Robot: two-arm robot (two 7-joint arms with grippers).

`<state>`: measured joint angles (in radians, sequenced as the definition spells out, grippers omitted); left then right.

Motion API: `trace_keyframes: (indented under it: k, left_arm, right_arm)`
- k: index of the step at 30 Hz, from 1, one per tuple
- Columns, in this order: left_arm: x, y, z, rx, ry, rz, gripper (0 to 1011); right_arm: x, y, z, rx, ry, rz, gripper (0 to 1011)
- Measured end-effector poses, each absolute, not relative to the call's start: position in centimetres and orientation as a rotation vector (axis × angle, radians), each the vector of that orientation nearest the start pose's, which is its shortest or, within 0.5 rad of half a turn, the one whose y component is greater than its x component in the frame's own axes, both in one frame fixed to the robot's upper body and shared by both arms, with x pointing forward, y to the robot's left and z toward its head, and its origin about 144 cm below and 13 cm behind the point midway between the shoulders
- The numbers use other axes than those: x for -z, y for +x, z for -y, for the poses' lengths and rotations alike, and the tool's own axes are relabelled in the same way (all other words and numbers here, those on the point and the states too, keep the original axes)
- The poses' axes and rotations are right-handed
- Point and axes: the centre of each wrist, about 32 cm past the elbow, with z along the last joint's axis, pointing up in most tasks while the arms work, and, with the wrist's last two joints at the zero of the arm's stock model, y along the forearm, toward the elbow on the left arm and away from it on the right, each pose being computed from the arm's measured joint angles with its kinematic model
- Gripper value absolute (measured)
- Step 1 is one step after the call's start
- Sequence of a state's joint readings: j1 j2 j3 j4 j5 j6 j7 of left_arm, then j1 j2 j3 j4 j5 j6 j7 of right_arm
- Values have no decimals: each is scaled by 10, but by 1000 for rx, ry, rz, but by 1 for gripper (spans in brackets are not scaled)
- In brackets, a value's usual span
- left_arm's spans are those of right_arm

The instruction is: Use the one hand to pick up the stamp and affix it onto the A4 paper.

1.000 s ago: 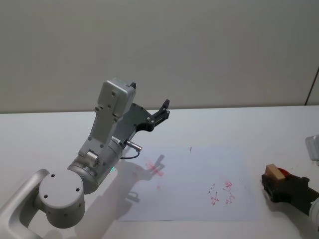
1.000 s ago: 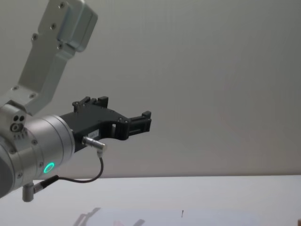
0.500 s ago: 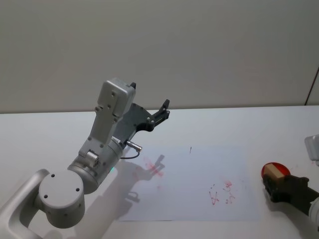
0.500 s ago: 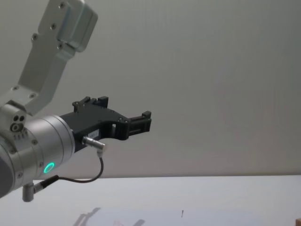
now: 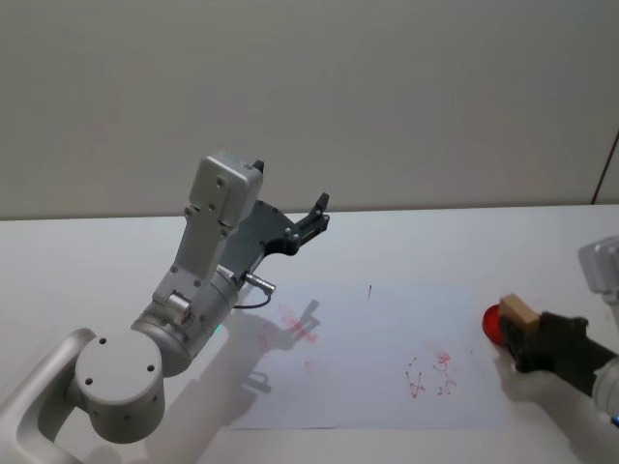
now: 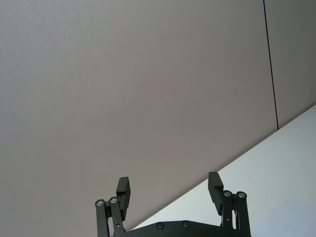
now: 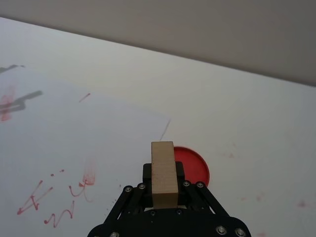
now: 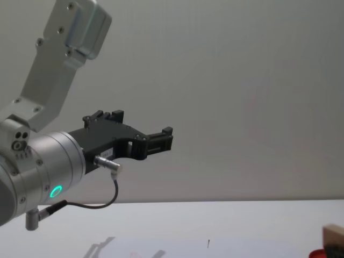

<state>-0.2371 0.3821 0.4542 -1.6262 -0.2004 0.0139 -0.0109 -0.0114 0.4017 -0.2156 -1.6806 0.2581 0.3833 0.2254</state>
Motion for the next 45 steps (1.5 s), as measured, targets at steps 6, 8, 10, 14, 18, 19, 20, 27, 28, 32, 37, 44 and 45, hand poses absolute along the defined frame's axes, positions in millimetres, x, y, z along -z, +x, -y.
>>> trace_keyframes:
  k: [6, 8, 10, 14, 18, 19, 20, 27, 28, 32, 37, 44, 45]
  left_arm:
    - [-1204, 492, -198, -1124, 61, 268, 1001]
    - [-1204, 492, -198, -1124, 61, 268, 1001]
    - [-1204, 492, -198, -1124, 61, 268, 1001]
    - [-1204, 492, -198, -1124, 61, 268, 1001]
    - [-1204, 492, -198, -1124, 61, 268, 1001]
    - [-1204, 492, -198, -1124, 61, 268, 1001]
    - [-1204, 492, -198, -1124, 61, 268, 1001]
    - [-1204, 492, -198, -1124, 61, 268, 1001]
    - [-1204, 492, -198, -1124, 61, 268, 1001]
    - [-1204, 492, -198, -1124, 61, 268, 1001]
    - [-1204, 492, -198, -1124, 61, 268, 1001]
    - [-1204, 492, -198, -1124, 61, 268, 1001]
    - [-1204, 492, -198, -1124, 61, 268, 1001]
  right_arm:
    - [-1177, 456, 262, 1062, -363, -117, 225]
    - [-1182, 459, 259, 1037, -357, -97, 225]
    - [-1185, 462, 257, 1021, -351, -86, 225]
    - [-1191, 468, 253, 973, -340, -72, 225]
    - [-1192, 473, 250, 936, -338, -83, 225]
    - [-1192, 474, 250, 929, -339, -87, 225]
    - [-1191, 475, 249, 922, -339, -91, 225]
    - [-1182, 479, 247, 864, -352, -149, 225]
    - [-1179, 480, 247, 853, -357, -166, 225]
    - [-1170, 481, 247, 829, -374, -206, 225]
    - [-1164, 484, 249, 814, -392, -222, 225]
    - [-1158, 489, 250, 796, -427, -218, 225]
    - [-1158, 490, 250, 793, -431, -217, 225]
